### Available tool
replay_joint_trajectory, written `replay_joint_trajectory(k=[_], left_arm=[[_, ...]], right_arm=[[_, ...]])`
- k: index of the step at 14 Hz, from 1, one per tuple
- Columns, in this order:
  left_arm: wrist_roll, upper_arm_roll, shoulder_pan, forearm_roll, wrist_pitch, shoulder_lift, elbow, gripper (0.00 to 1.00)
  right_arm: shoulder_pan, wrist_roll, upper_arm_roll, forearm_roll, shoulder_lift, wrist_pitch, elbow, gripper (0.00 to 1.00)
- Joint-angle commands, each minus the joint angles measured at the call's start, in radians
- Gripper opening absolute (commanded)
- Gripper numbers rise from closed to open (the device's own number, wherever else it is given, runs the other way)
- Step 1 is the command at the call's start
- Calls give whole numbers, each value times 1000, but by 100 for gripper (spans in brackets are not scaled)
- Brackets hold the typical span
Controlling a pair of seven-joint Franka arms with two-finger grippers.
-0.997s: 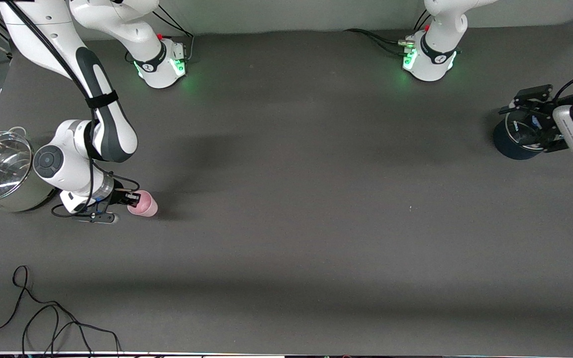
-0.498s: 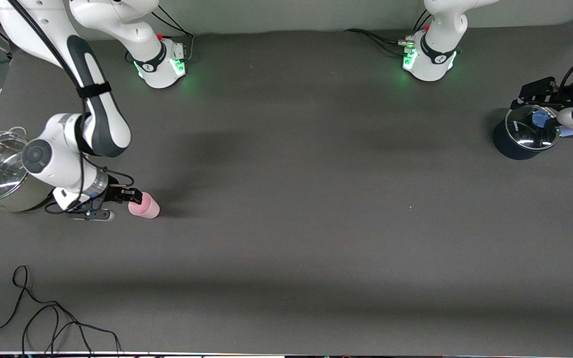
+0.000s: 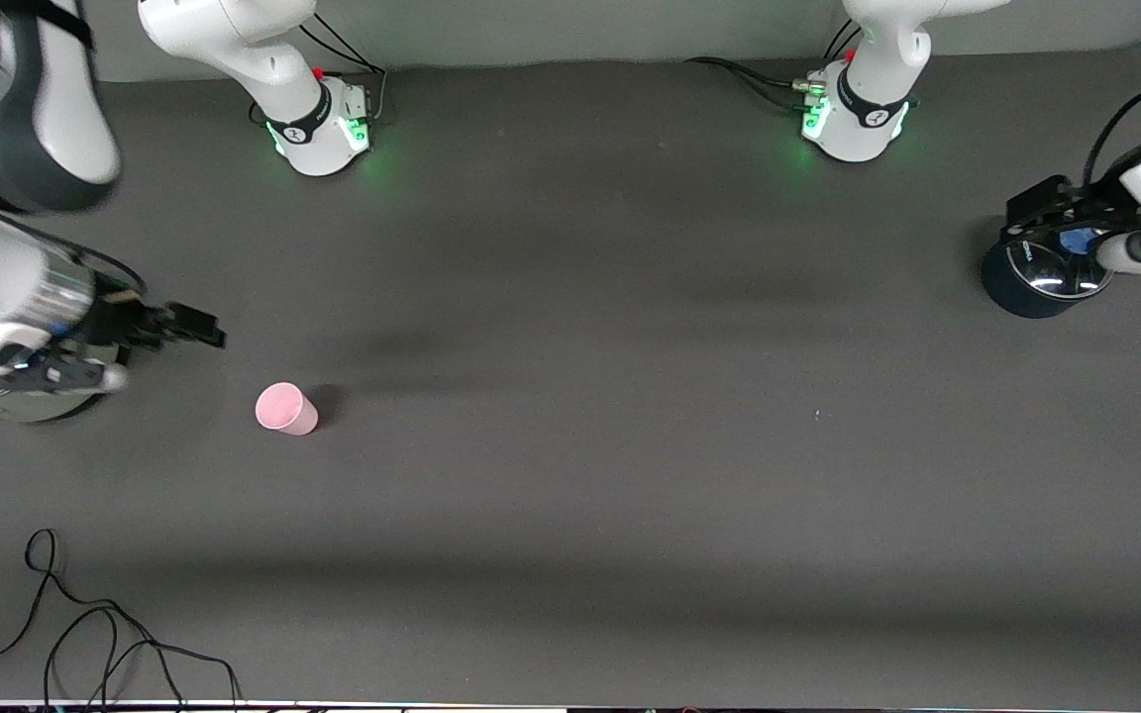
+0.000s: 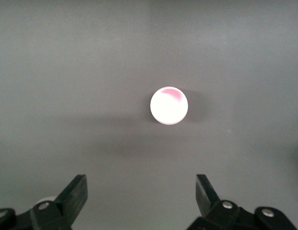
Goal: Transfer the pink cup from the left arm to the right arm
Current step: 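Open the right gripper and raise it off the cup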
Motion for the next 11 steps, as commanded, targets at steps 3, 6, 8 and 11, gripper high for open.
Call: replay_joint_trajectory(k=[3, 6, 8, 11], left_arm=[[-44, 44, -61, 27, -23, 120, 187, 99], [-44, 99, -104, 29, -31, 116, 195, 99], [-73, 99, -110, 49, -27, 113, 183, 99], [-87, 90, -112, 58, -13, 111, 160, 99]], right_arm=[[6, -8, -4, -93, 34, -240, 239, 100], [6, -9, -4, -99, 39, -268, 268, 100], [0, -11, -8, -99, 39, -270, 265, 100], [3, -9, -13, -99, 42, -270, 265, 100]])
